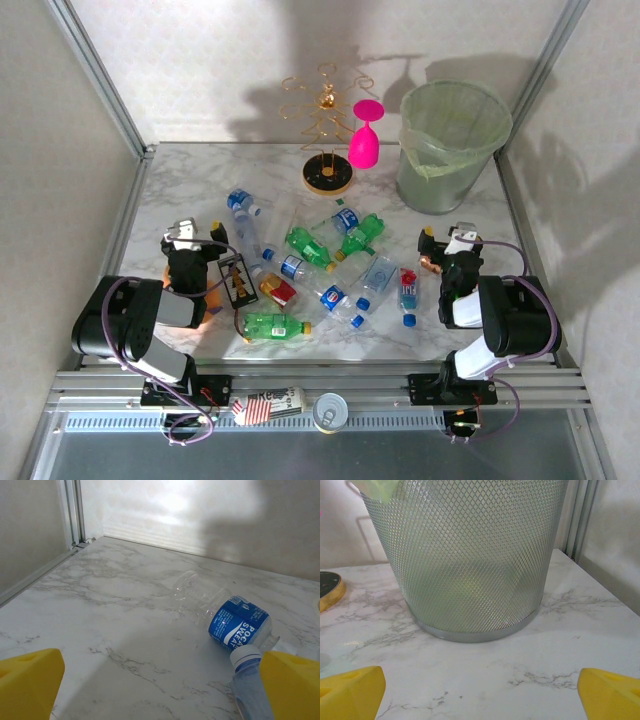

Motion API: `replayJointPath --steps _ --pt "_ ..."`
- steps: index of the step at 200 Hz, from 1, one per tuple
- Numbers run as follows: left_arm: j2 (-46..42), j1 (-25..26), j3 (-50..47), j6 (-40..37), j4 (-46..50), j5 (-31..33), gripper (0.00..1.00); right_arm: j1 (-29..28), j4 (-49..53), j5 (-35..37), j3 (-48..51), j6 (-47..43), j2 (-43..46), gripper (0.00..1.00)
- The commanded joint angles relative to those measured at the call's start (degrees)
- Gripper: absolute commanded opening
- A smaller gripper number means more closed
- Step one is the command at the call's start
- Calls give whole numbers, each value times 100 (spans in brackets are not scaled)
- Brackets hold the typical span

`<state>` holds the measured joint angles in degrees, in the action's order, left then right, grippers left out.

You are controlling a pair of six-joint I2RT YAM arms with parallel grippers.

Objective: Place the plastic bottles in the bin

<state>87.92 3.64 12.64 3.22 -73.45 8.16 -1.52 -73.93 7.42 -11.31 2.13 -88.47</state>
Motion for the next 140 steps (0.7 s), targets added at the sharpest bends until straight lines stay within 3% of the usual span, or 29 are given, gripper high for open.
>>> replayJointPath --steps 1,120,140 --pt "52 -21 45 52 -51 -60 99 -2 -117 18 -82 -20 -30 99" --pt "48 -4 36 42 -69 -34 99 -5 -186 71 -53 -33 -30 99" --pt "-37 -4 57 29 -2 -54 99 -8 59 206 -53 6 336 99"
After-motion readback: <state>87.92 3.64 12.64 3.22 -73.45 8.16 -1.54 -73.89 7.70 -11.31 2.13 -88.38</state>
